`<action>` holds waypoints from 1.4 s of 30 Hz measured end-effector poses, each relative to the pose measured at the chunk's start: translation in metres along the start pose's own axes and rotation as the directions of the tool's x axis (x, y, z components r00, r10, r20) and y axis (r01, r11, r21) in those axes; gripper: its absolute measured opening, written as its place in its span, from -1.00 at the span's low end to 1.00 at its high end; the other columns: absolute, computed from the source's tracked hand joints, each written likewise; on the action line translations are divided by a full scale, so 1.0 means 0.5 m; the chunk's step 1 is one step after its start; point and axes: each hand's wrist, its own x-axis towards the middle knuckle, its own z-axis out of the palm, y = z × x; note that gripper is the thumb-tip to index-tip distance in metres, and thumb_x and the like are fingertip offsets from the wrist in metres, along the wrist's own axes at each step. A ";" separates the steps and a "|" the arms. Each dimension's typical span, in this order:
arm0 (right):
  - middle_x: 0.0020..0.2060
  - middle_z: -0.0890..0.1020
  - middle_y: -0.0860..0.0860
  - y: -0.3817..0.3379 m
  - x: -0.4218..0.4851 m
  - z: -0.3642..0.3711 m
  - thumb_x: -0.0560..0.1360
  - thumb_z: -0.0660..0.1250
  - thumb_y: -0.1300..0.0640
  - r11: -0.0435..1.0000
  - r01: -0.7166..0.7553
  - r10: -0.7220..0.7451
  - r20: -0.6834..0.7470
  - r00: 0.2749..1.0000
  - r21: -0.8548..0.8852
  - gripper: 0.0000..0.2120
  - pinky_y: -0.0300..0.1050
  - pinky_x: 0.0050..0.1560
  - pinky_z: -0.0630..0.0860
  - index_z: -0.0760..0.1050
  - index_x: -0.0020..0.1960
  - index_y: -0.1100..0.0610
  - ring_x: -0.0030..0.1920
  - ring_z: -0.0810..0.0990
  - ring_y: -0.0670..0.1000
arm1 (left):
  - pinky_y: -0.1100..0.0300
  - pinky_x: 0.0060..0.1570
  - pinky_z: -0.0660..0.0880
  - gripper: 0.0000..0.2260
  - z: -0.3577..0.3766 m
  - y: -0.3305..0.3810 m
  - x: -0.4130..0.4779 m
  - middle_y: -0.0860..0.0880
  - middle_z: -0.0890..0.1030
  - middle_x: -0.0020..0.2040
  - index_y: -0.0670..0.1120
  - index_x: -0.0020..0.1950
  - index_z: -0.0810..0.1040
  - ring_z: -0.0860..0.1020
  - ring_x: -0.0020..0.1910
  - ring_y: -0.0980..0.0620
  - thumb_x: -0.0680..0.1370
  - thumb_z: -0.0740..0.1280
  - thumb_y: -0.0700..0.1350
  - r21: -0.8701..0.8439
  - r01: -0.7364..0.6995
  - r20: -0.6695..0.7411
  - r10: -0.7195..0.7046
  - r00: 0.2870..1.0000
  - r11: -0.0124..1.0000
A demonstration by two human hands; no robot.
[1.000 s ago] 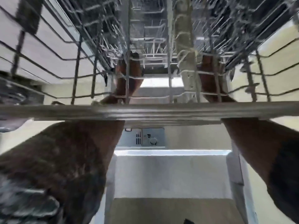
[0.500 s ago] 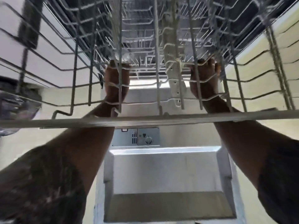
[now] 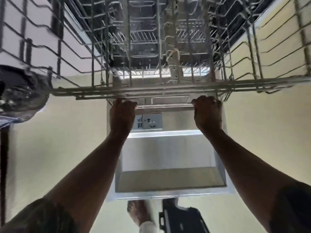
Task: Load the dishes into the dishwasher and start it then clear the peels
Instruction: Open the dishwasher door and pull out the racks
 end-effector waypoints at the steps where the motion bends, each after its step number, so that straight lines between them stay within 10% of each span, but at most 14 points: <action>1: -0.13 0.62 0.04 0.001 -0.014 -0.005 0.47 0.36 0.24 1.000 0.018 -0.018 -0.006 1.000 -0.011 -0.87 0.10 0.02 0.42 0.59 -0.05 0.03 -0.05 0.57 0.20 | 0.05 -0.15 0.57 -0.79 0.013 -0.013 -0.009 -0.02 0.70 -0.08 -0.05 0.08 0.68 0.57 0.08 -0.10 0.56 0.27 -0.19 0.029 -0.030 -0.011 0.031 0.999 0.999; 17: -0.18 0.62 -0.01 0.023 -0.235 -0.029 0.48 0.42 0.21 0.996 0.047 -0.054 0.096 0.994 0.069 -0.89 0.05 -0.07 0.42 0.65 -0.06 0.01 -0.14 0.58 0.15 | 0.13 -0.19 0.56 -0.91 0.013 0.002 -0.249 -0.07 0.66 -0.20 -0.06 -0.14 0.71 0.60 0.06 -0.07 0.48 0.41 -0.18 0.254 -0.022 0.098 -0.003 0.995 0.967; 29: -0.10 0.65 0.05 0.016 -0.285 -0.045 0.39 0.48 0.25 0.996 0.022 -0.041 0.226 0.973 0.086 -0.76 0.08 -0.11 0.55 0.66 0.04 0.08 -0.07 0.62 0.18 | 0.07 -0.01 0.58 -0.75 -0.038 0.031 -0.283 -0.13 0.62 0.01 -0.01 0.06 0.72 0.61 0.09 -0.10 0.53 0.30 -0.24 0.243 -0.017 0.243 -0.044 0.969 0.970; 33: -0.14 0.64 0.06 0.018 -0.341 -0.052 0.36 0.49 0.31 0.993 0.030 -0.059 0.266 0.962 0.112 -0.74 0.05 -0.22 0.60 0.68 0.02 0.10 -0.13 0.61 0.17 | 0.15 -0.38 0.56 -0.82 -0.066 0.056 -0.334 -0.10 0.64 -0.31 -0.04 -0.33 0.70 0.67 -0.27 -0.08 0.20 0.55 -0.31 0.317 -0.096 0.313 -0.008 0.950 0.944; 42: -0.13 0.62 0.04 0.028 -0.457 -0.039 0.33 0.50 0.36 0.988 -0.014 -0.042 0.360 0.932 0.151 -0.69 0.01 -0.14 0.63 0.68 0.04 0.12 -0.07 0.58 0.15 | 0.09 -0.43 0.45 -0.80 0.034 -0.020 -0.449 -0.05 0.52 -0.38 -0.03 -0.31 0.54 0.56 -0.32 -0.12 0.38 0.16 -0.24 0.291 -0.132 0.304 0.040 0.952 0.948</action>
